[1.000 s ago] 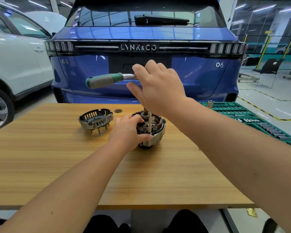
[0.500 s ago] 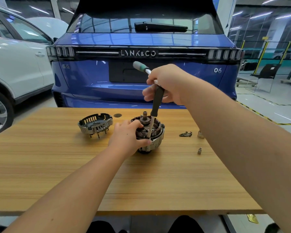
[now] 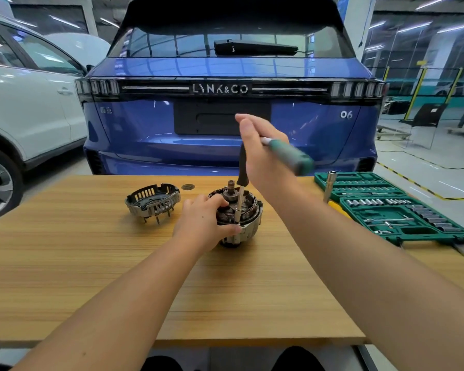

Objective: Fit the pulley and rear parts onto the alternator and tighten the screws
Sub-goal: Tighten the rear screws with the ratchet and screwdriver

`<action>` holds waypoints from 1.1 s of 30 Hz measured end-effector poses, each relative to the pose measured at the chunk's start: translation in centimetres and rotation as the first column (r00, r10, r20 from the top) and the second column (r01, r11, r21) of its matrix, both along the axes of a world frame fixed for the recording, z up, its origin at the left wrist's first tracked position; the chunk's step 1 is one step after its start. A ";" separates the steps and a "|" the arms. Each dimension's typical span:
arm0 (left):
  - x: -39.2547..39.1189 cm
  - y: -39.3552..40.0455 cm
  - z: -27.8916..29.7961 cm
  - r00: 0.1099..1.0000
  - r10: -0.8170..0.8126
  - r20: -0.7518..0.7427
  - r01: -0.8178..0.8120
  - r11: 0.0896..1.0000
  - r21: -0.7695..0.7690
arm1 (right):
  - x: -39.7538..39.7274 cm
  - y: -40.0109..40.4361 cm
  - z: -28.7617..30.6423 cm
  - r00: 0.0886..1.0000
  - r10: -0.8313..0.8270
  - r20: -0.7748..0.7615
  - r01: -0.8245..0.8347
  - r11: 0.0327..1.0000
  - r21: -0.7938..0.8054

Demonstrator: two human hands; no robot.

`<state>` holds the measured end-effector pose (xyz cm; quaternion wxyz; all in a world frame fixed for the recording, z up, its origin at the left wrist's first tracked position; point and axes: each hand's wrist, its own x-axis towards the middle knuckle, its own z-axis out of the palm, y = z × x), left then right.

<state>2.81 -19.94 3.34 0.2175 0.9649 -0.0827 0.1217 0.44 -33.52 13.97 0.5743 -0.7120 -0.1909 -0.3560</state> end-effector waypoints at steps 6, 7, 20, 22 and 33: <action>-0.1 0.2 0.0 1.000 -0.015 0.003 0.015 1.000 -0.019 | 0.5 -0.8 0.8 0.865 -0.210 0.456 0.485 0.582 -0.652; -0.1 0.2 0.0 1.000 -0.014 0.002 0.014 1.000 -0.016 | 0.4 -0.6 1.1 0.856 -0.220 0.468 0.511 0.503 -0.697; -0.2 0.2 -0.2 0.999 -0.030 0.019 0.030 0.999 -0.011 | 0.8 1.0 6.6 0.896 -0.442 -0.045 0.169 0.433 -0.886; -0.1 0.2 -0.2 0.999 -0.029 0.014 0.029 1.000 -0.007 | 0.5 1.0 7.4 0.853 -0.391 -0.346 0.002 0.665 -0.747; 0.1 0.1 -0.2 1.000 -0.003 0.004 0.003 1.000 0.000 | 1.3 0.3 1.9 0.701 0.625 -0.345 -0.131 0.588 0.798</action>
